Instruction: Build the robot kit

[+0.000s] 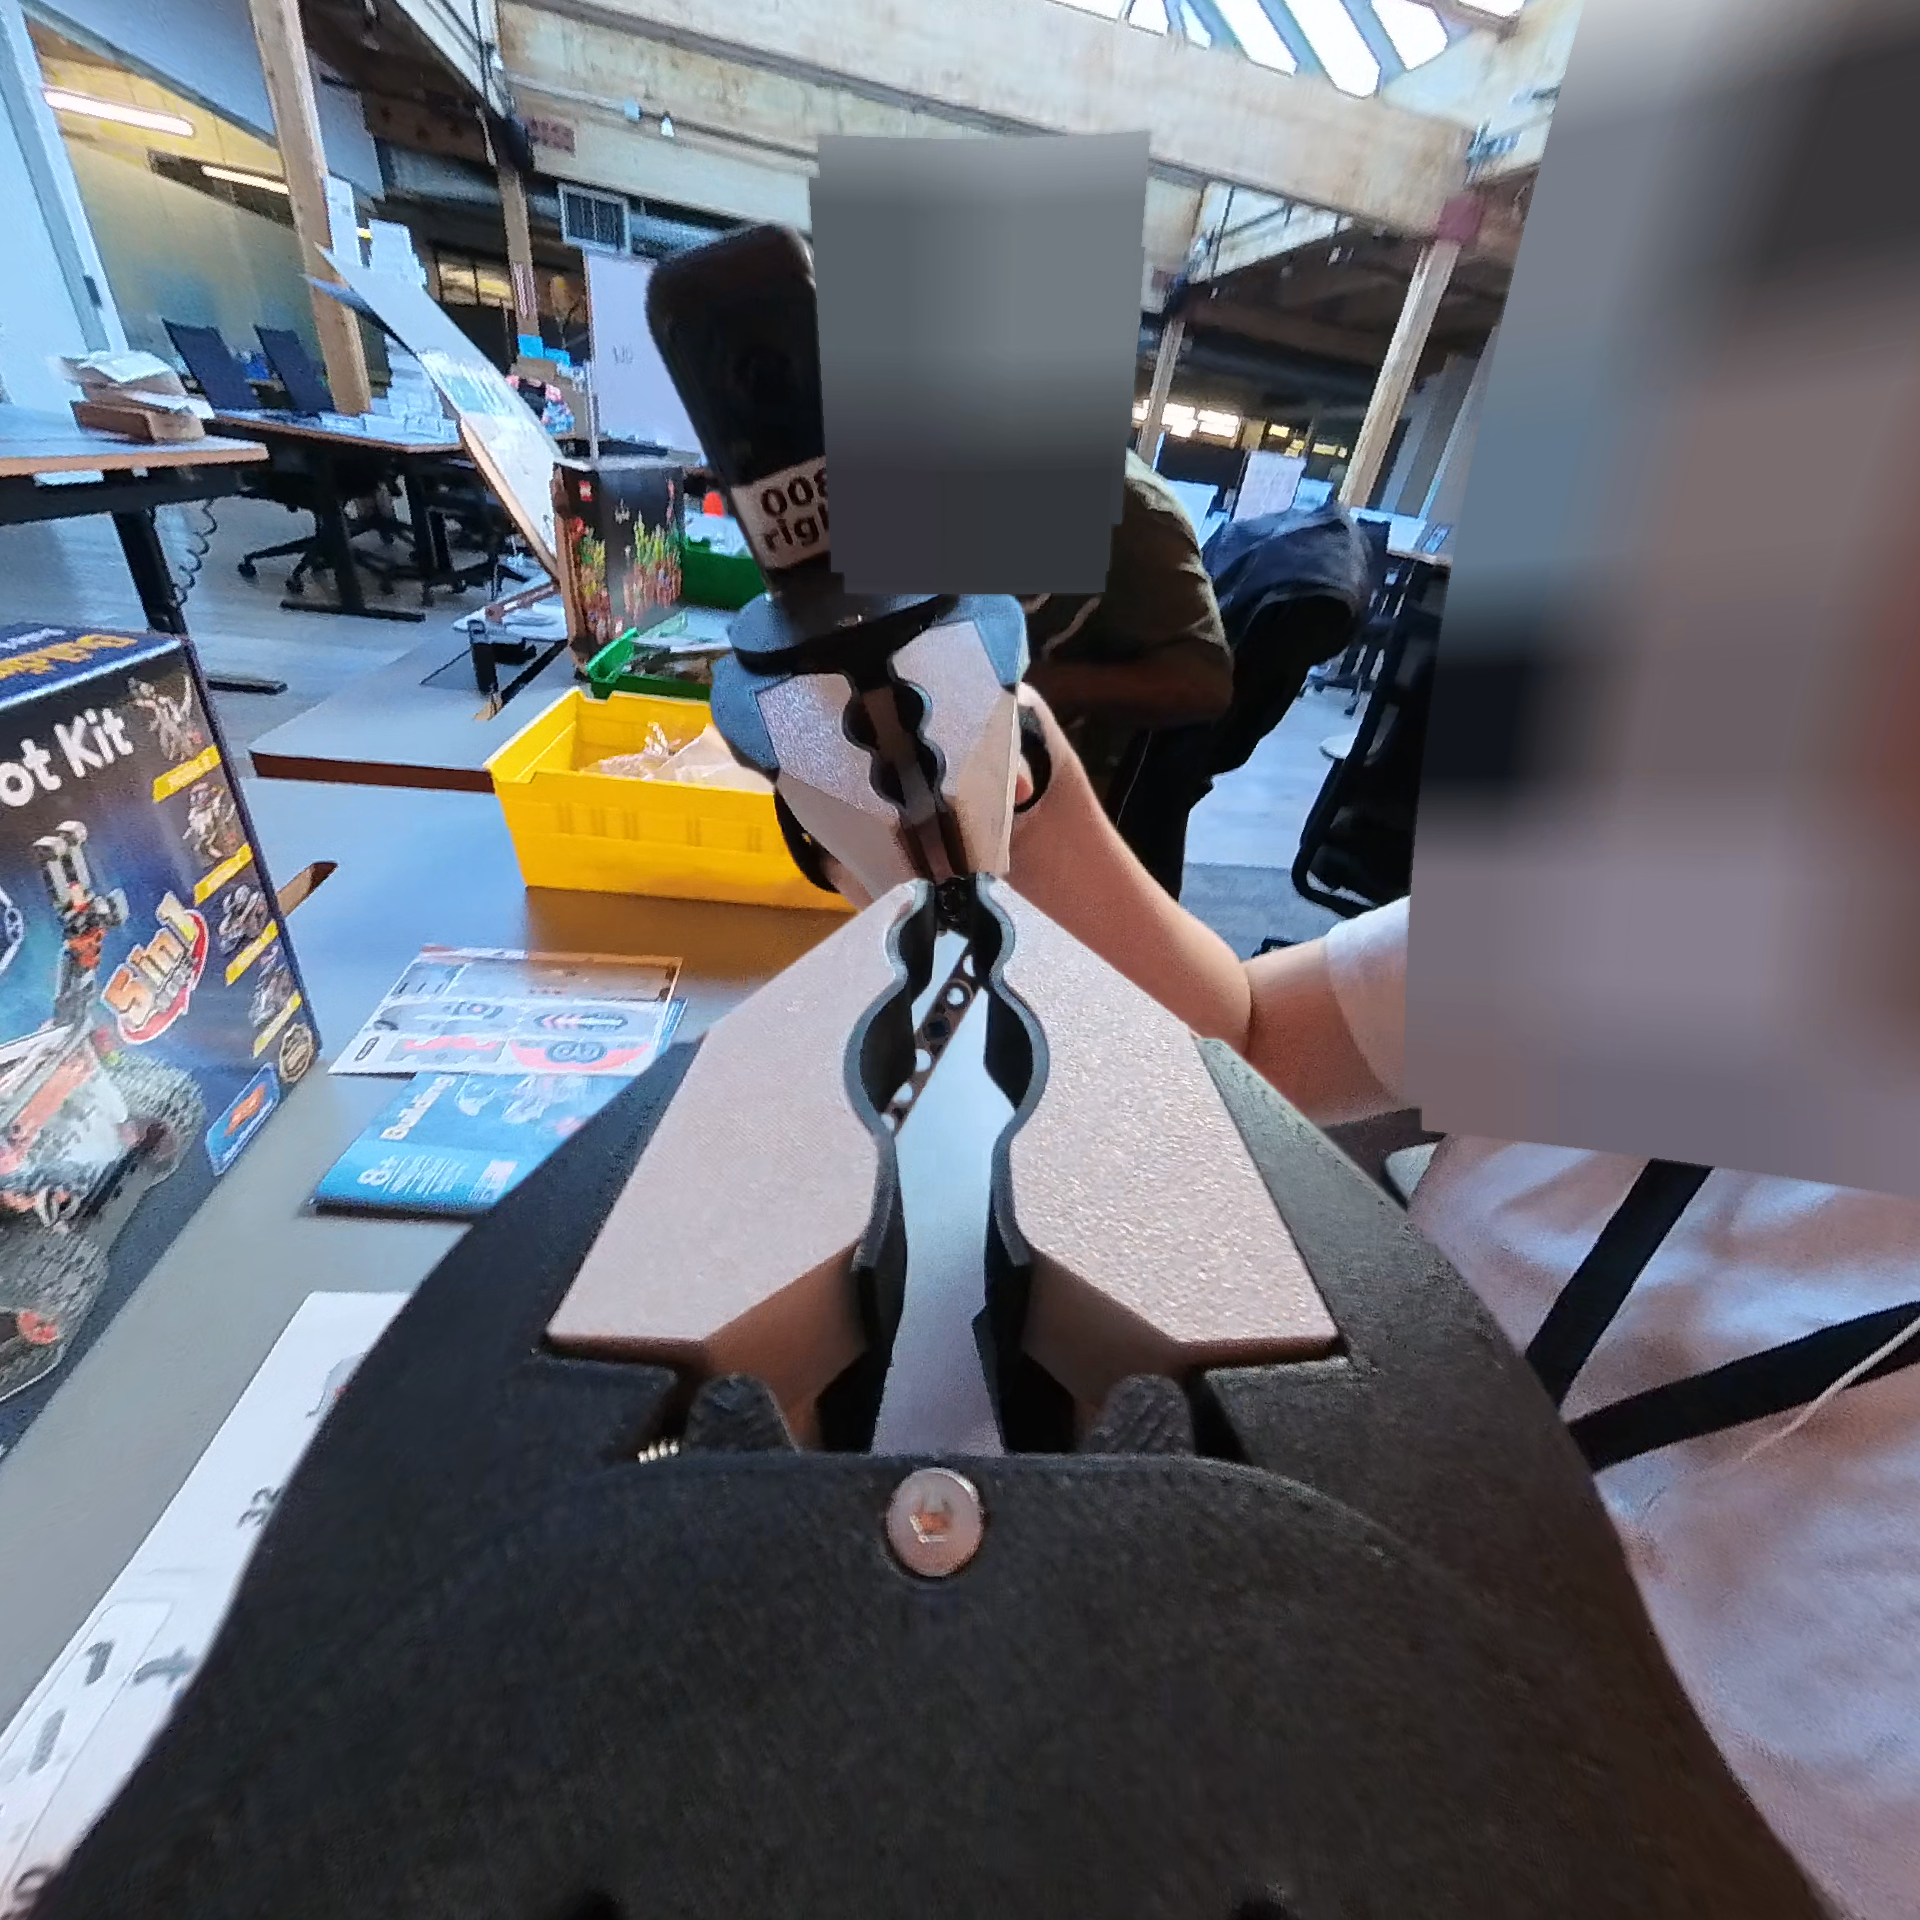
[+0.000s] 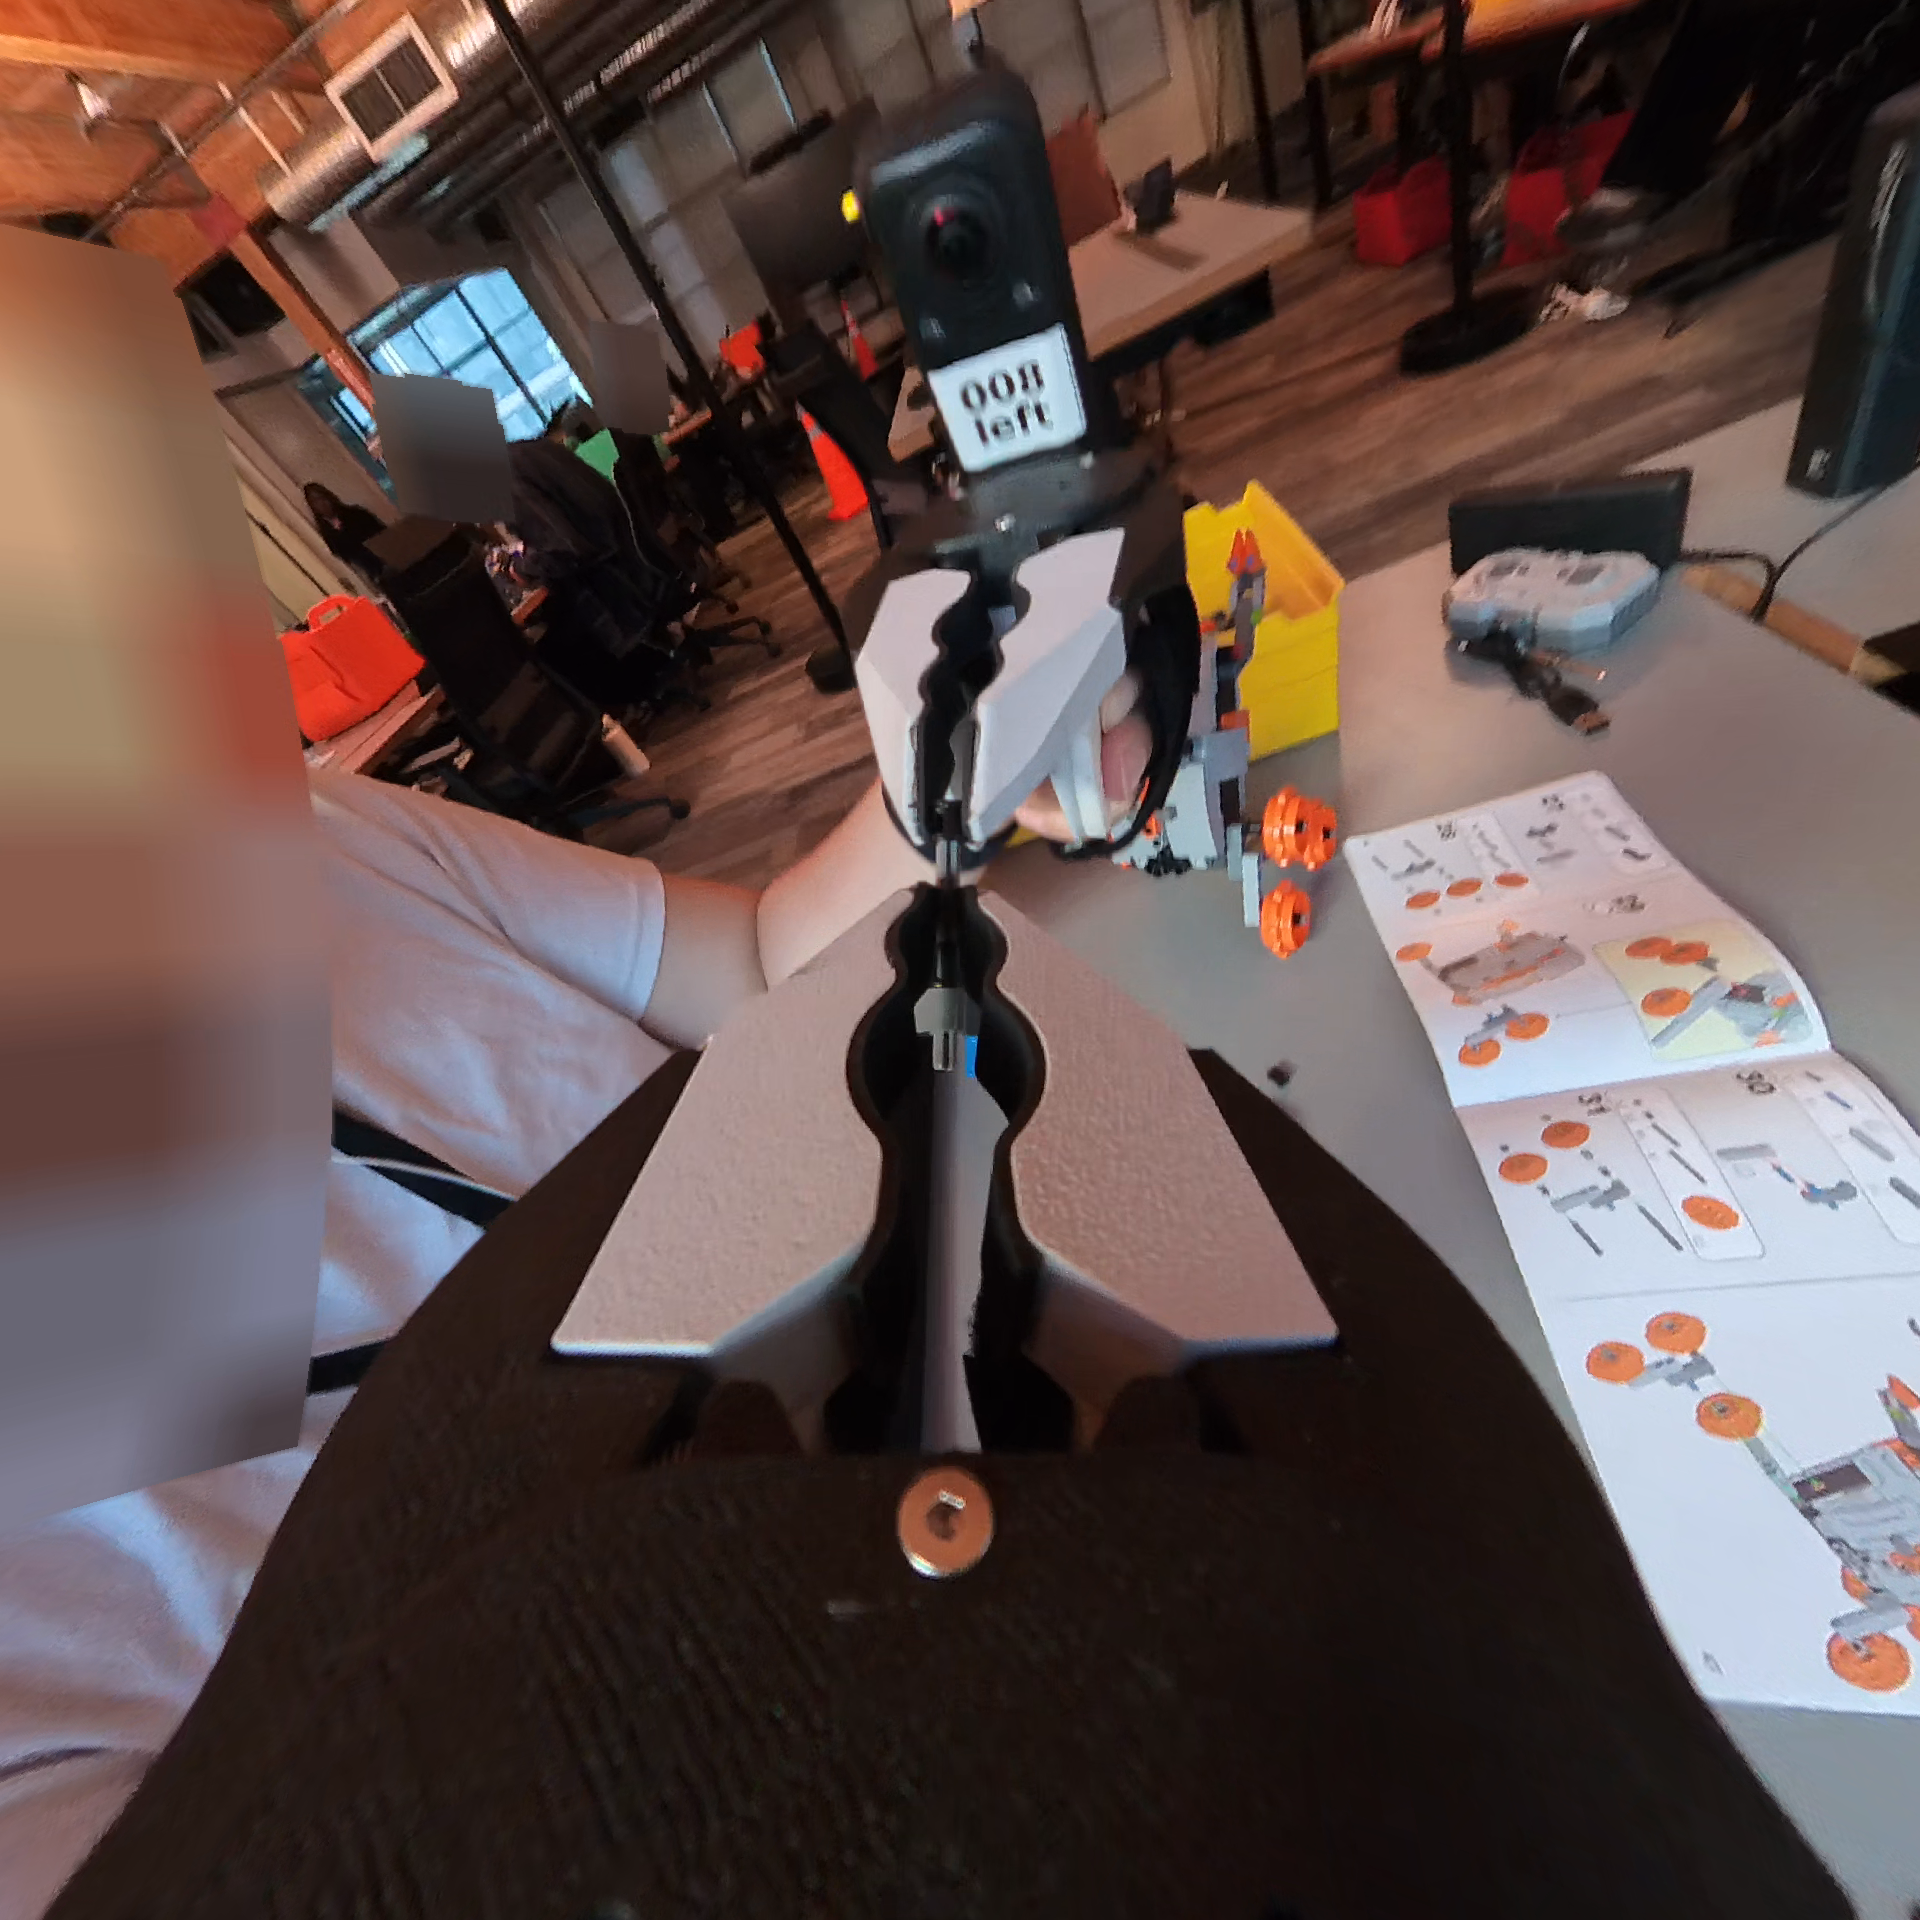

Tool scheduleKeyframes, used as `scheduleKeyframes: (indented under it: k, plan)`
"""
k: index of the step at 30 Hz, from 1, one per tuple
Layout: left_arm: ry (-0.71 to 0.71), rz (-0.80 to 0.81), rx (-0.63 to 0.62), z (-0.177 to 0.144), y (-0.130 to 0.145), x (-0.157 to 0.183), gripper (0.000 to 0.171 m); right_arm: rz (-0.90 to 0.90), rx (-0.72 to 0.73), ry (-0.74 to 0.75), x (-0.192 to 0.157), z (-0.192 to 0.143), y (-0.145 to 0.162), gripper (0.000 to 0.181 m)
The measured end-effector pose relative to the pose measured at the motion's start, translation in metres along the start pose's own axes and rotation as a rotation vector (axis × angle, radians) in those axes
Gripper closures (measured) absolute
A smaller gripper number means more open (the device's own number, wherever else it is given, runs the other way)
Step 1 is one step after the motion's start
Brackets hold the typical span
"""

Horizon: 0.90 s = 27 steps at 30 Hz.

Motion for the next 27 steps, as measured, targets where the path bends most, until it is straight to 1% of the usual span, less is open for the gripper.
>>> scheduleKeyframes:
  k: [2, 9, 14, 19, 27]
  plan:
    - [-0.004, 0.001, -0.028, -0.001, 0.003, -0.001, 0.168, -0.009, -0.014, 0.007, 0.002, 0.001, 0.002, 0.179]
    - [0.018, -0.021, 0.027, -0.002, 0.002, -0.003, 0.168, -0.044, 0.007, 0.026, 0.001, 0.000, -0.002, 0.180]
    - [0.000, 0.004, 0.012, -0.002, 0.003, -0.003, 0.168, -0.055, -0.002, 0.035, 0.002, 0.001, -0.002, 0.180]
    - [-0.036, 0.049, -0.076, -0.003, 0.007, -0.001, 0.168, -0.055, -0.045, 0.042, 0.004, 0.006, 0.003, 0.180]
    - [-0.048, 0.114, -0.266, -0.005, 0.020, 0.009, 0.168, -0.094, -0.186, 0.056, 0.001, 0.018, 0.018, 0.180]
Point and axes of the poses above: each gripper's, where its closed fingertips meet, z out along the fingers, y out of its underside, x = y × z across the jaws, the point moved 5 cm from there along -z, back along the fingers, and after that the axes turned 6 degrees about y, right-handed, at the moved point
